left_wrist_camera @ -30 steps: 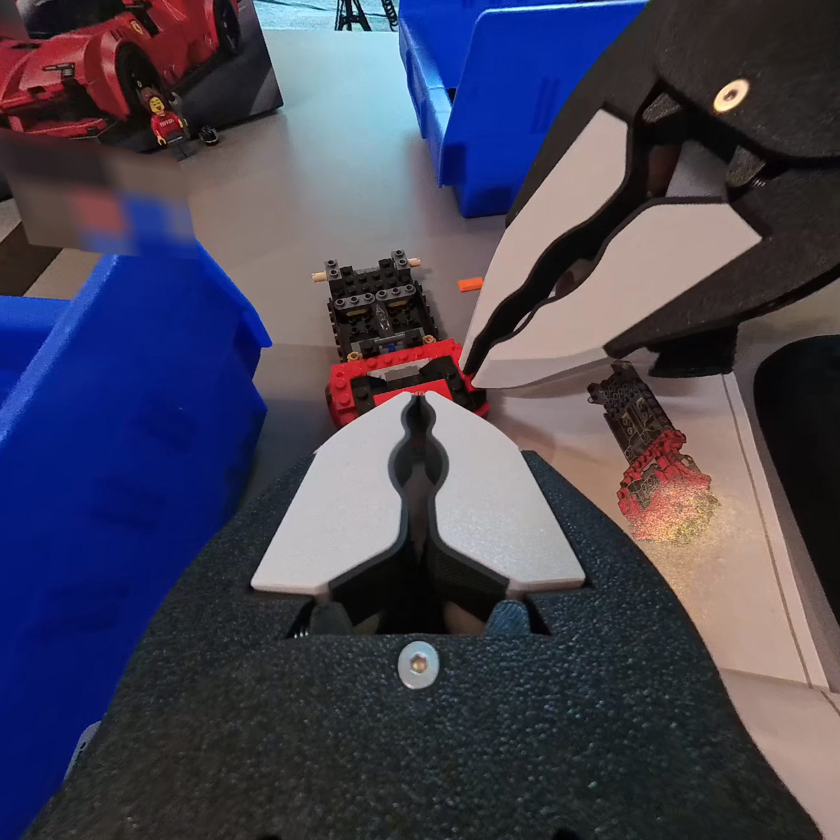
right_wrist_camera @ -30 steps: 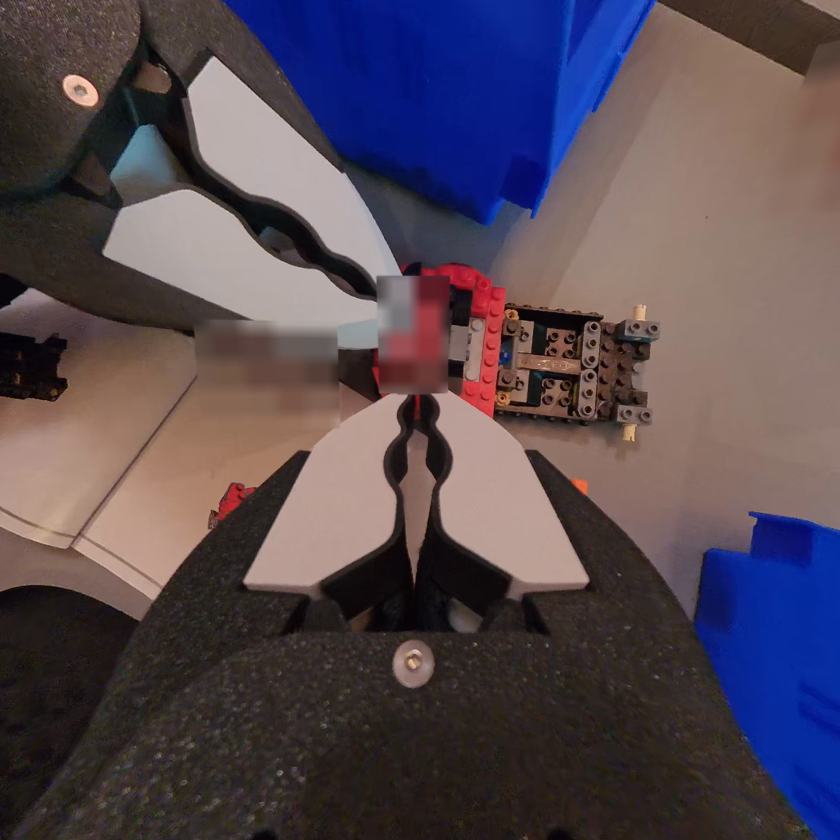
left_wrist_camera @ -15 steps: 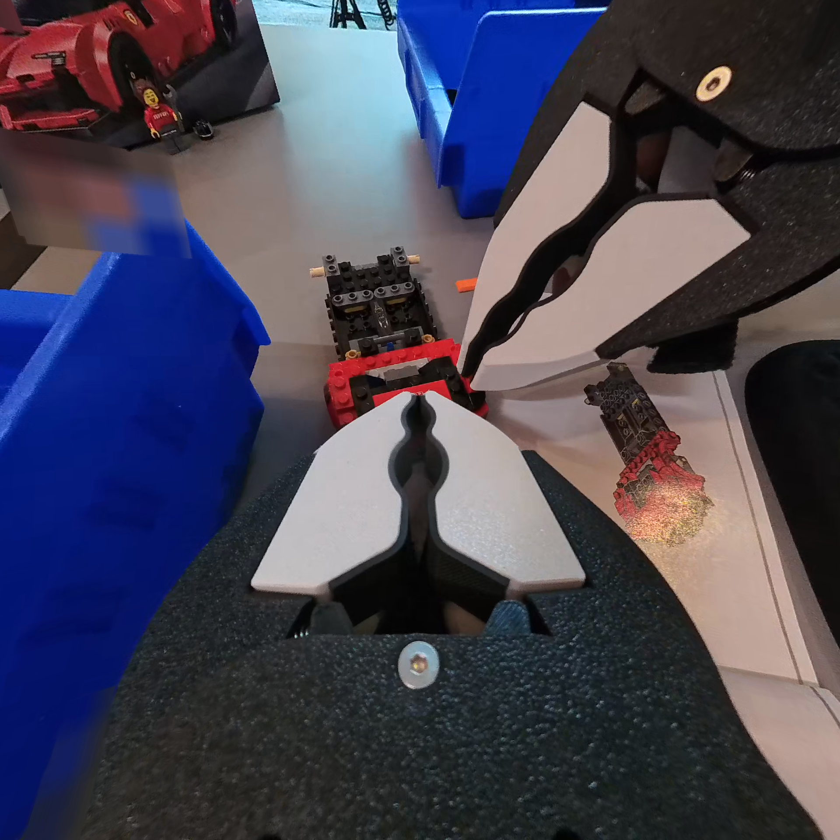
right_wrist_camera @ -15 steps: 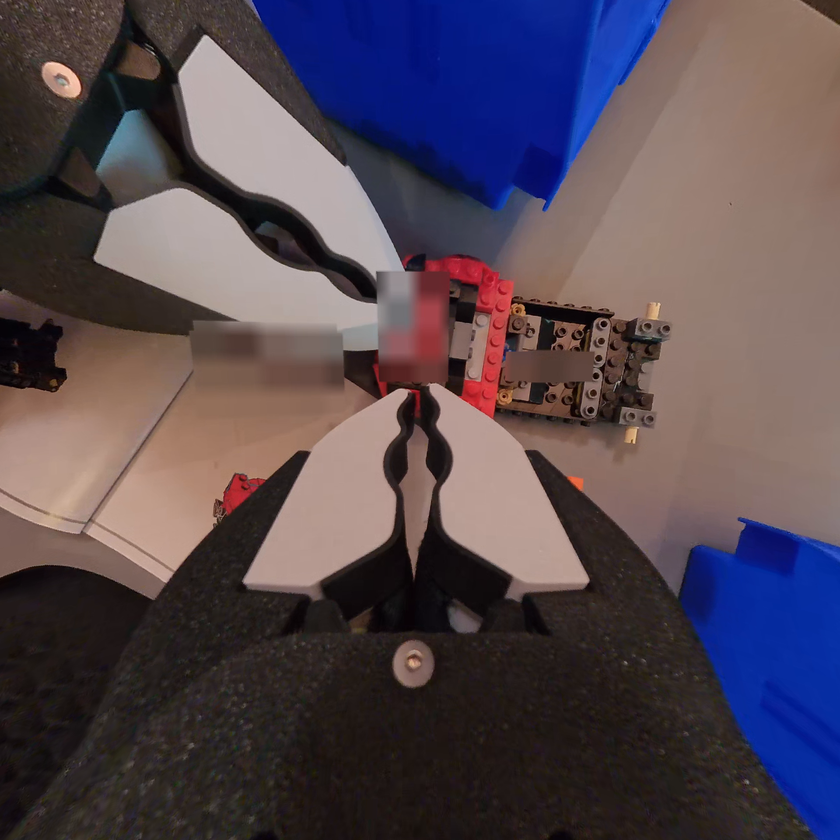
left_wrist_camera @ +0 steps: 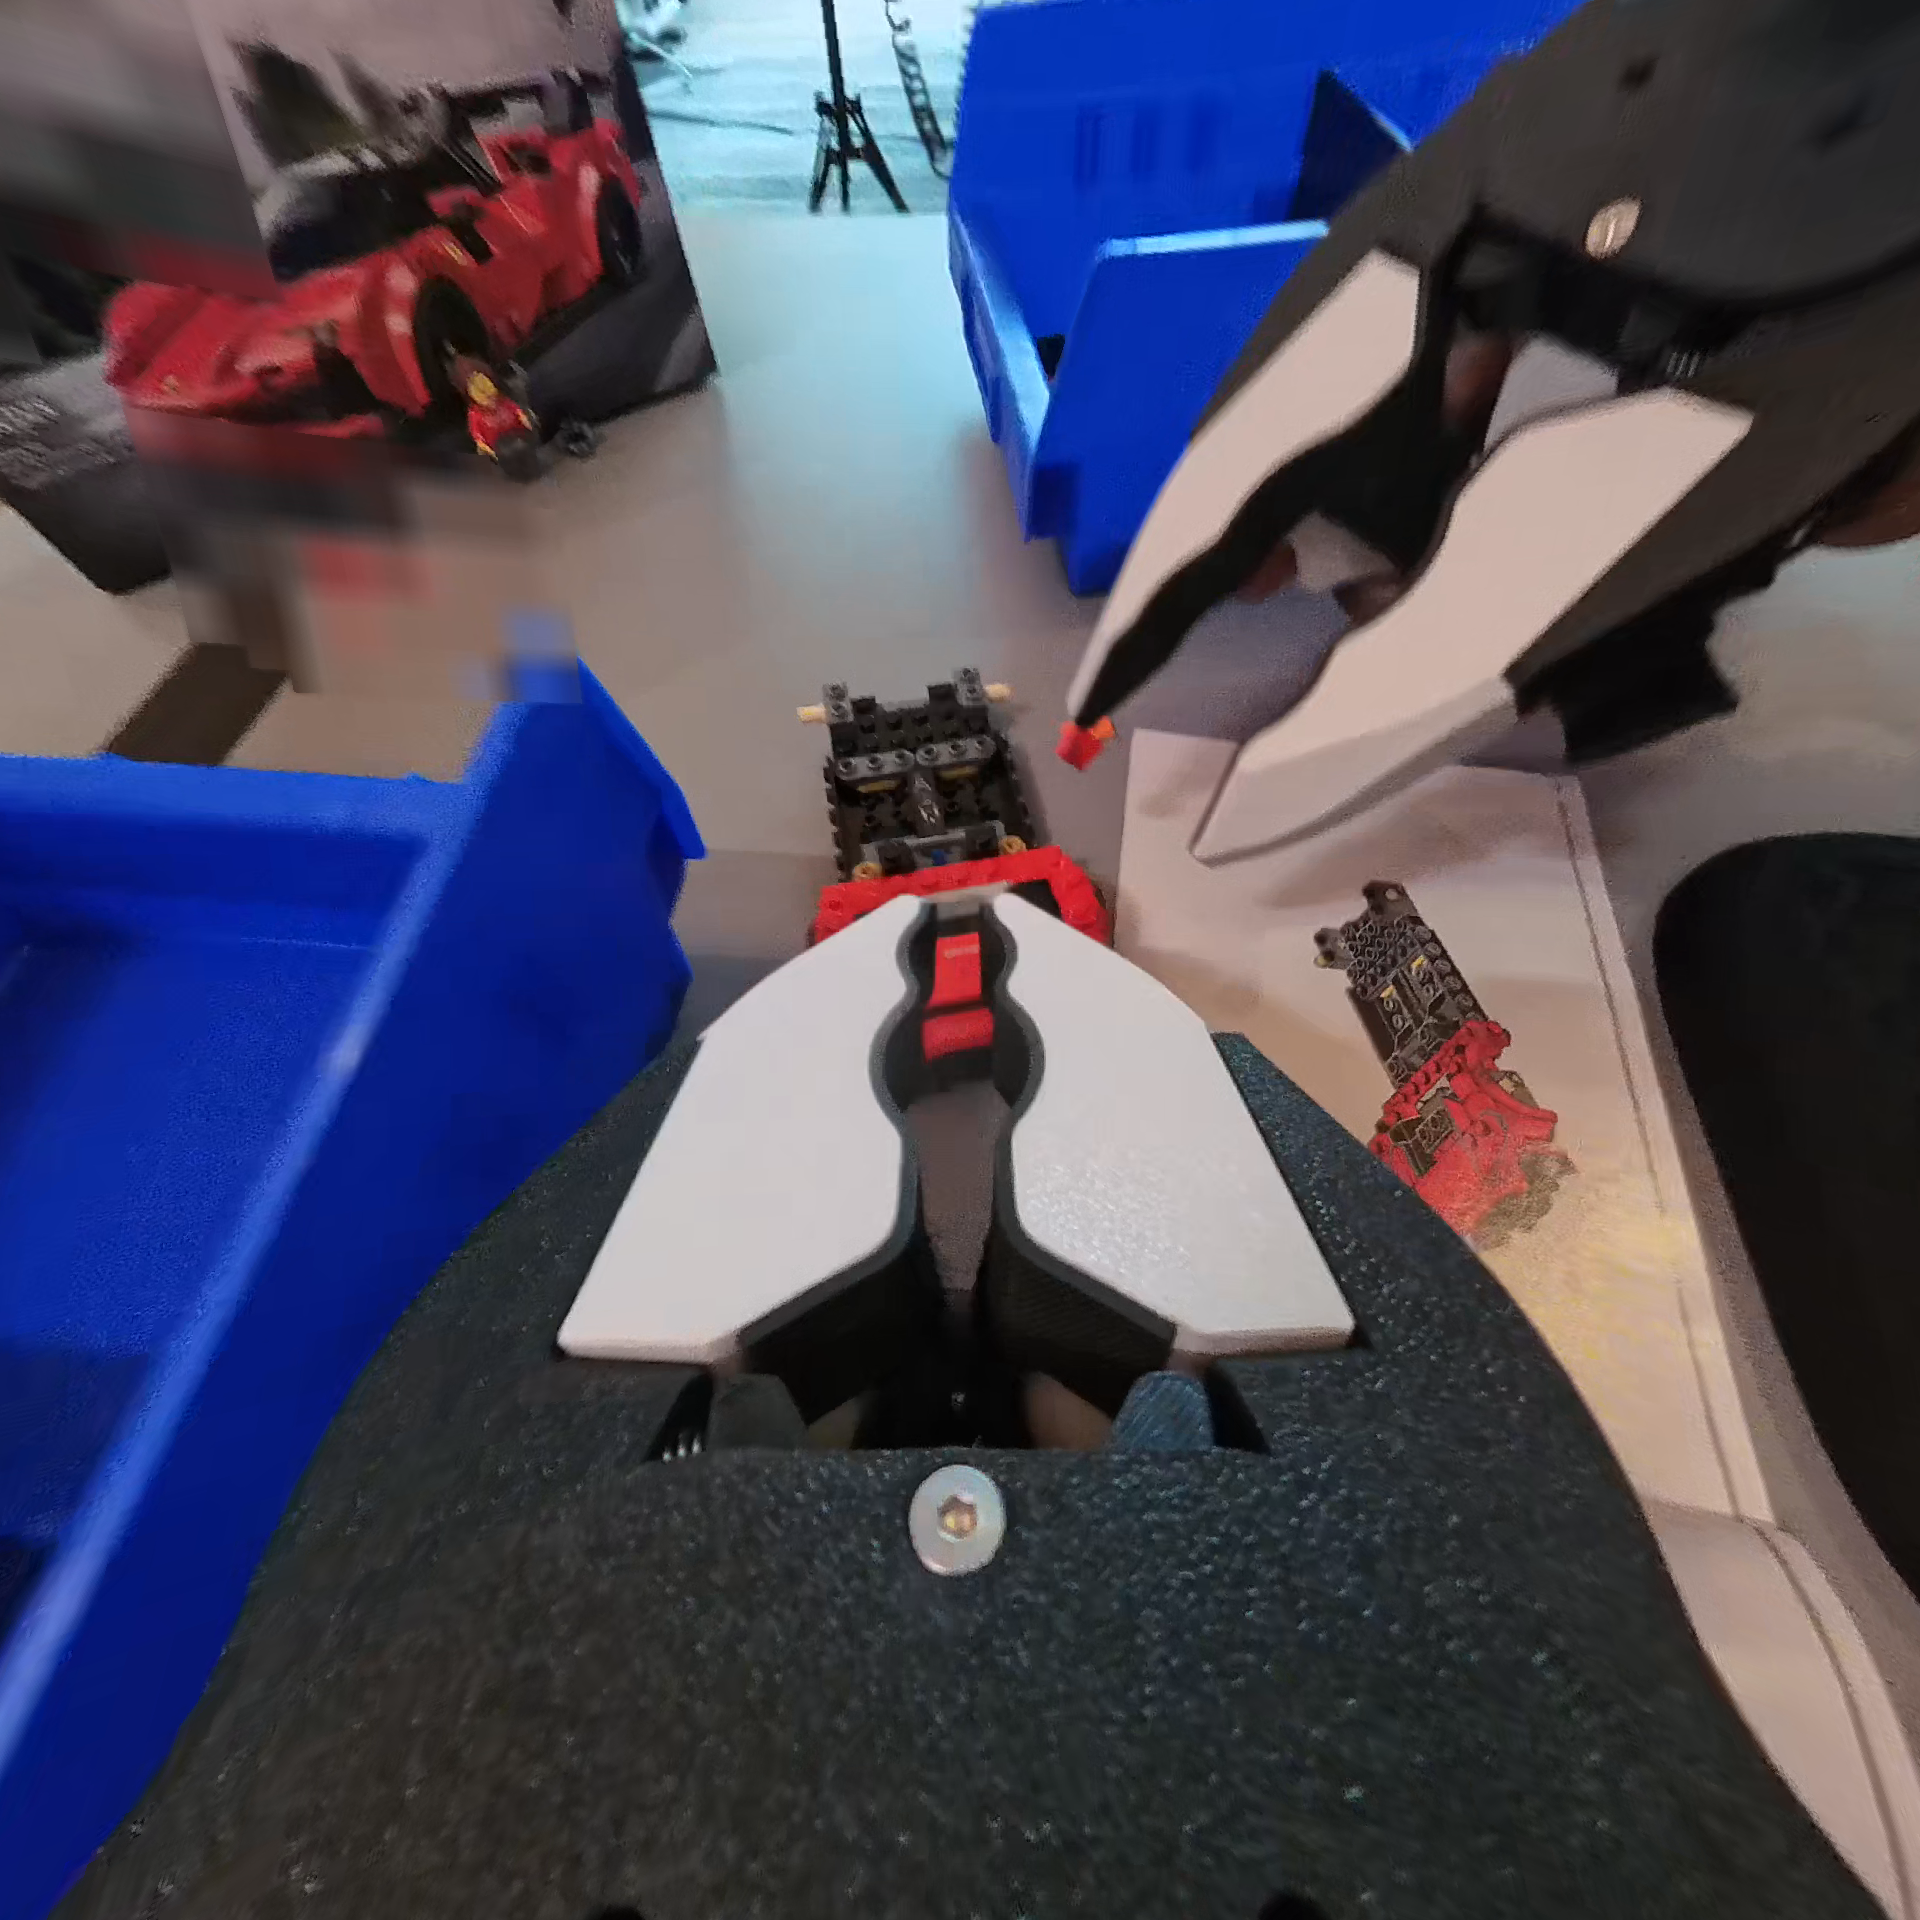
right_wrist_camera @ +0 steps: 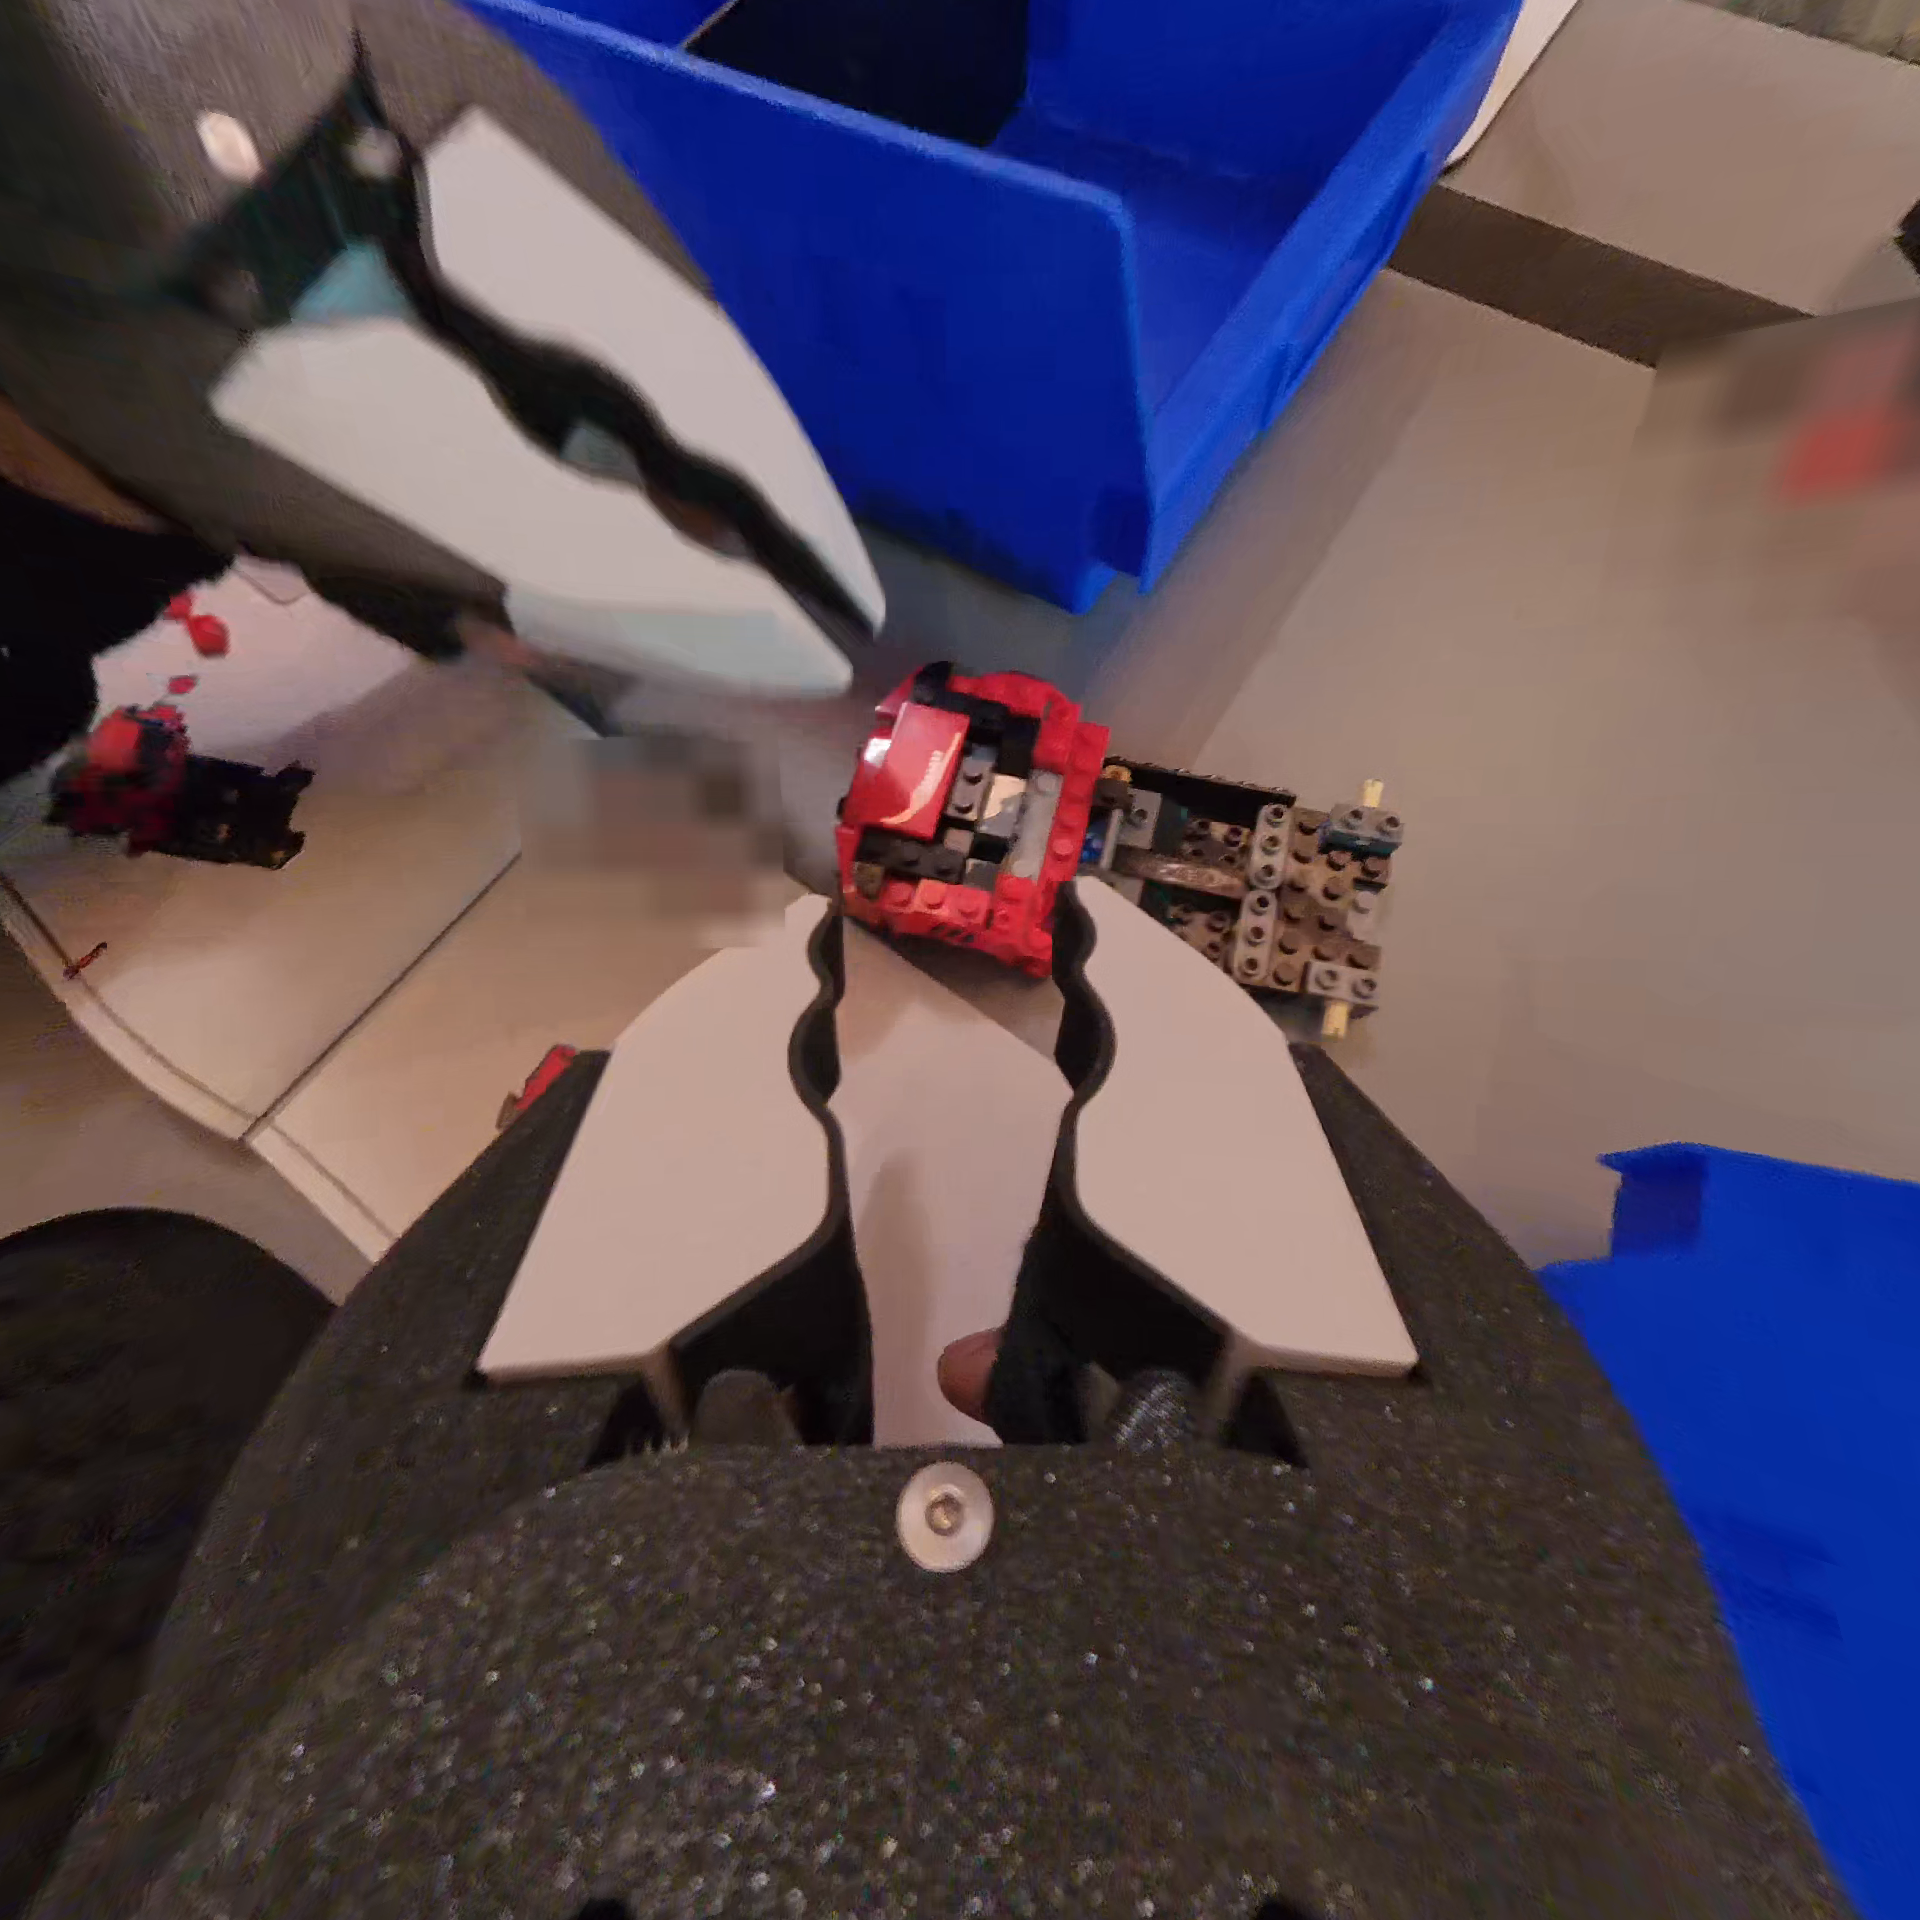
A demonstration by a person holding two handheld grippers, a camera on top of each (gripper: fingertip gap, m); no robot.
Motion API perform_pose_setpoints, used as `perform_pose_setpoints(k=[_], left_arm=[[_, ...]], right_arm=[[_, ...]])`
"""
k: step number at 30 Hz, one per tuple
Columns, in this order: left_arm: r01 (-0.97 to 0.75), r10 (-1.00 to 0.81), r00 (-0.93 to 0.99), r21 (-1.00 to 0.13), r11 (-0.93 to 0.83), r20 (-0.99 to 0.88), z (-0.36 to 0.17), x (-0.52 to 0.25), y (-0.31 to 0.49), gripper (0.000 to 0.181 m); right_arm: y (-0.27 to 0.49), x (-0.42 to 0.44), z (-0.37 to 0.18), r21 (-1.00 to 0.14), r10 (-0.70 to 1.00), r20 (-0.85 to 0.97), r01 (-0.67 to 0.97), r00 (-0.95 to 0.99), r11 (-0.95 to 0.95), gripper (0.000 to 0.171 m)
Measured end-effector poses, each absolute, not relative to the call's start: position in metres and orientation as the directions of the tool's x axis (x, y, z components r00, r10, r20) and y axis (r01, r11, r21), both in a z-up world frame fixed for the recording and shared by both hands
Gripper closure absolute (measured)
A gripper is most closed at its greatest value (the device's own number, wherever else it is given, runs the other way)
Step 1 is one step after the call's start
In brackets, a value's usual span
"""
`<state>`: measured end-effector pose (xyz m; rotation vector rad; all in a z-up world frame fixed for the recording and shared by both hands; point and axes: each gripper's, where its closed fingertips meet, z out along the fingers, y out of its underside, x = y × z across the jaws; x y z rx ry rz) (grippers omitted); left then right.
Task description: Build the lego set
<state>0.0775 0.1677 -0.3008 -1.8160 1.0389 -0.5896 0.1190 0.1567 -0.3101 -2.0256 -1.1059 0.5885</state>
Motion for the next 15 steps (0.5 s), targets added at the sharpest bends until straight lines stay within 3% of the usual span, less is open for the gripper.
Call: perform_pose_setpoints(k=[8,15], left_arm=[[-0.315,-0.790,0.608,-0.936,-0.156,-0.073,-0.239,0.050,0.160,0.175],[-0.377,-0.789,0.611,-0.899,-0.225,-0.059,-0.276,0.045,0.157,0.176]], right_arm=[[0.142,0.105,-0.318,-0.802,0.886,-0.133,0.477,0.445,-0.360,0.135],[0.137,0.097,-0.321,-0.806,0.897,-0.139,0.479,0.419,-0.349,0.134]])
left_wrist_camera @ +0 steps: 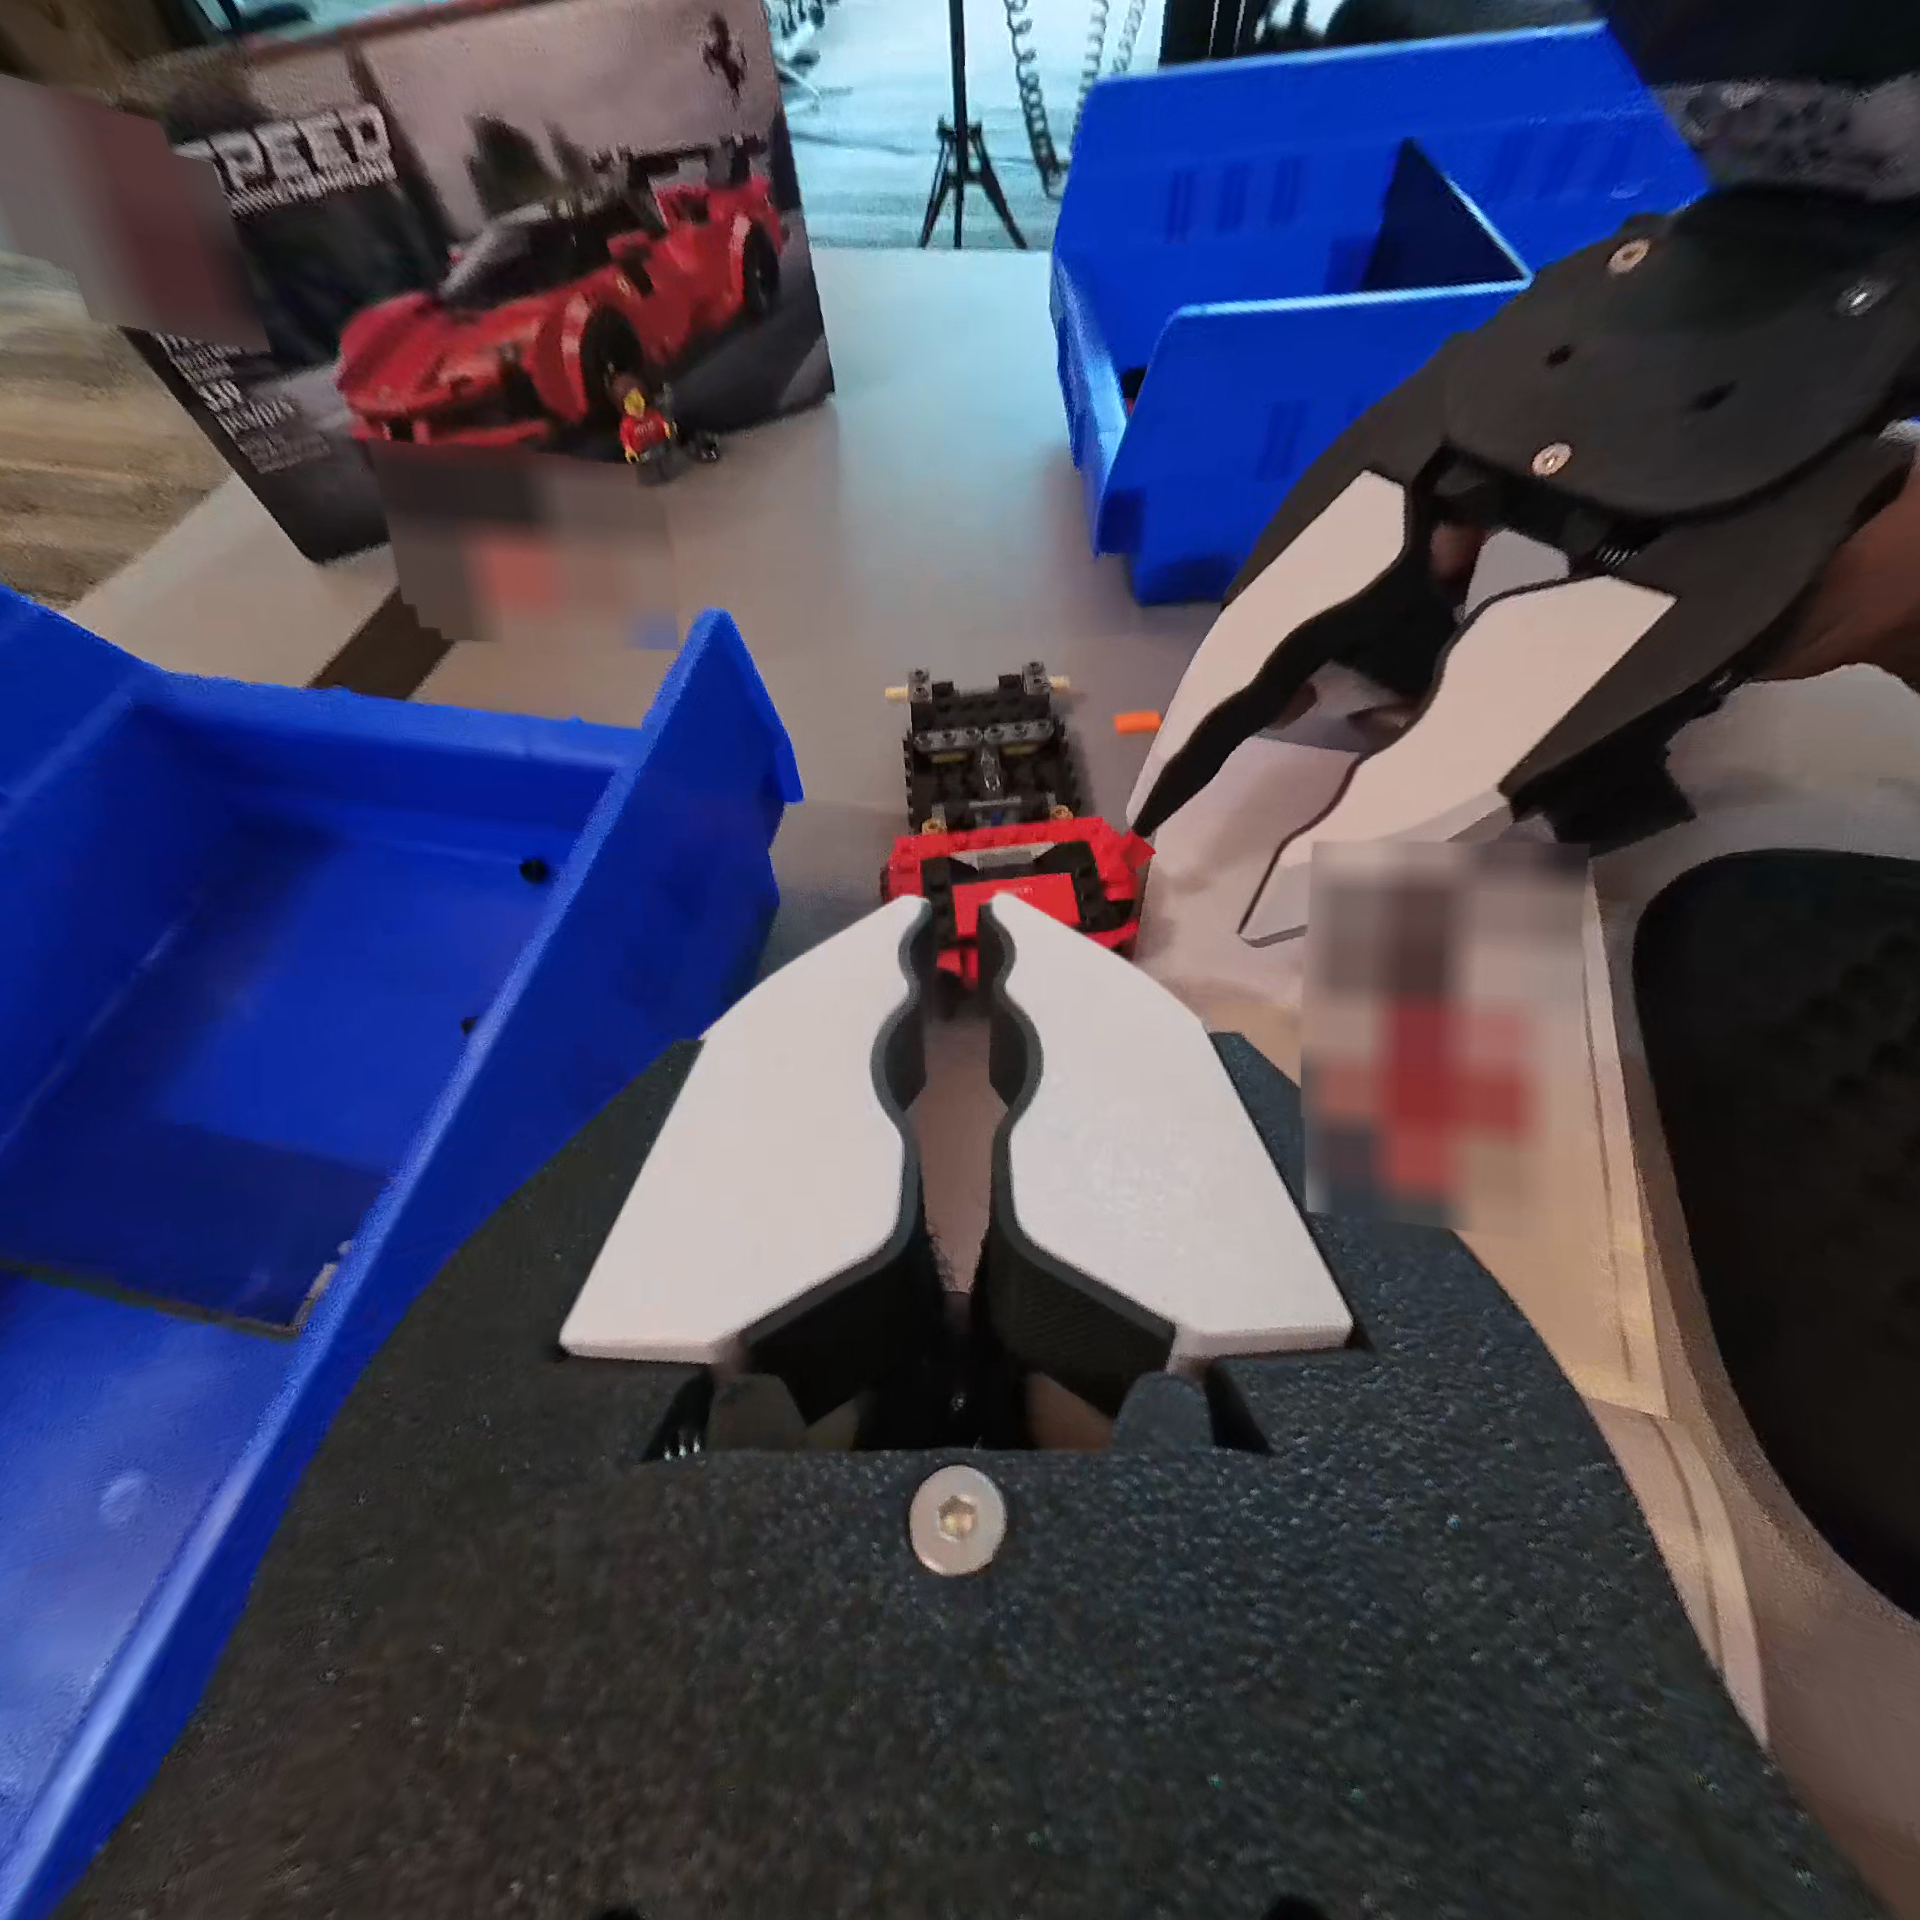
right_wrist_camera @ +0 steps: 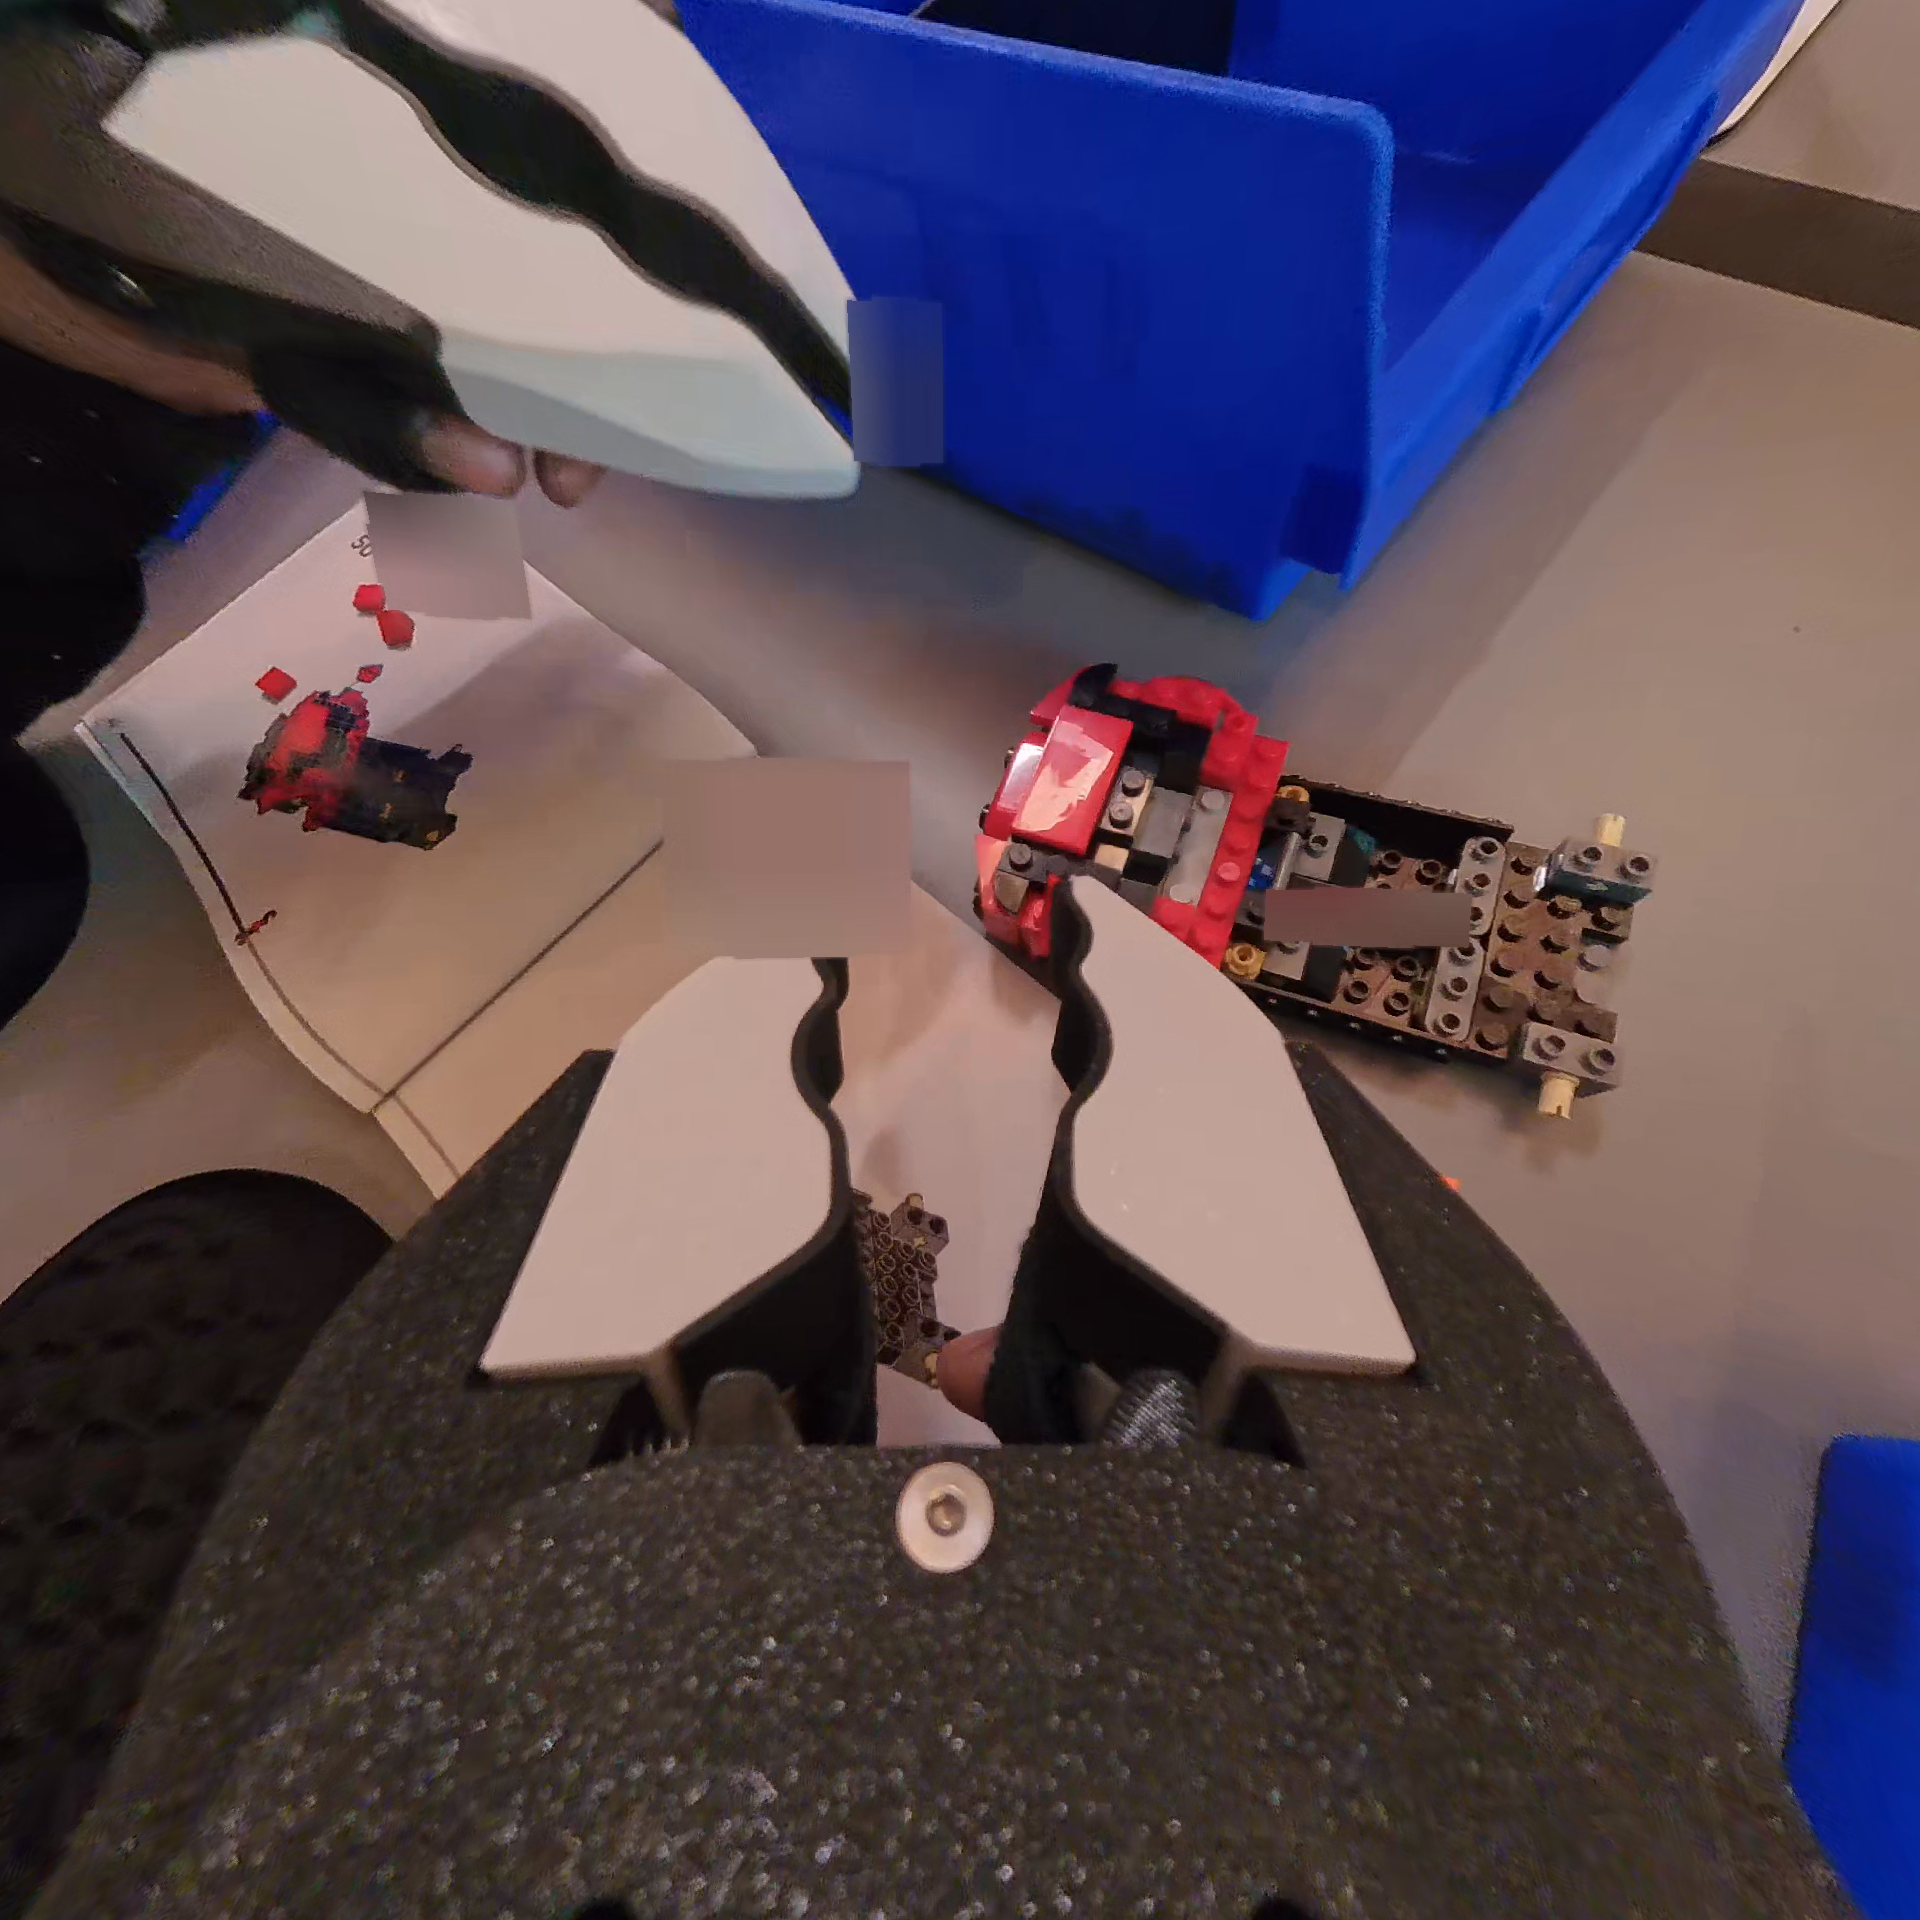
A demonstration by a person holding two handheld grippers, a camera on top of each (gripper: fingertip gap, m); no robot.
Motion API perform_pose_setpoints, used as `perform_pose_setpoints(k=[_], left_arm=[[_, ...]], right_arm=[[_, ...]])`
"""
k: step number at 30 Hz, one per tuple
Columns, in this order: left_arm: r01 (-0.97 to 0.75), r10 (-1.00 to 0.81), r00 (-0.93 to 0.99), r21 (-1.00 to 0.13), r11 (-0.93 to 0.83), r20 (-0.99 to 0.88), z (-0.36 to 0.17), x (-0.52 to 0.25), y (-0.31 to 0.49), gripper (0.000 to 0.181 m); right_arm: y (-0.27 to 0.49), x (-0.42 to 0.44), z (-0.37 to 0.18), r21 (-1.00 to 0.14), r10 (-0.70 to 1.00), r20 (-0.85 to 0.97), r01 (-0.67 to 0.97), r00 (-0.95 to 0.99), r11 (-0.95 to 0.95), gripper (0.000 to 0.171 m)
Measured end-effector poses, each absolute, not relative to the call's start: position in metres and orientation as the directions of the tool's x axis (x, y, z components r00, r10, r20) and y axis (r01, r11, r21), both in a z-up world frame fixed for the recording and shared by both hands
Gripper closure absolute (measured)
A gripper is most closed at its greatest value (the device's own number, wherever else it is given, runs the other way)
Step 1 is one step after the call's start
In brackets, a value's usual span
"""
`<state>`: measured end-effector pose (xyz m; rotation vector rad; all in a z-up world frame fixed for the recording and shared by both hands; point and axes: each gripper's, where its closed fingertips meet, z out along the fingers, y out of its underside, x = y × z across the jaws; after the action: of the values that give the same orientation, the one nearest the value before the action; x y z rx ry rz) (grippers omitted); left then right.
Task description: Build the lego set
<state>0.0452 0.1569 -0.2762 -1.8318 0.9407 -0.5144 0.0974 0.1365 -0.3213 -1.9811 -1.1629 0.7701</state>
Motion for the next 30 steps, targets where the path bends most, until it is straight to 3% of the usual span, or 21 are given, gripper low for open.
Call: perform_pose_setpoints(k=[30], left_arm=[[-0.473,-0.825,0.562,-0.843,-0.257,-0.063,-0.321,0.060,0.161,0.175]], right_arm=[[0.136,0.090,-0.333,-0.765,0.914,-0.113,0.553,0.389,-0.330,0.128]])
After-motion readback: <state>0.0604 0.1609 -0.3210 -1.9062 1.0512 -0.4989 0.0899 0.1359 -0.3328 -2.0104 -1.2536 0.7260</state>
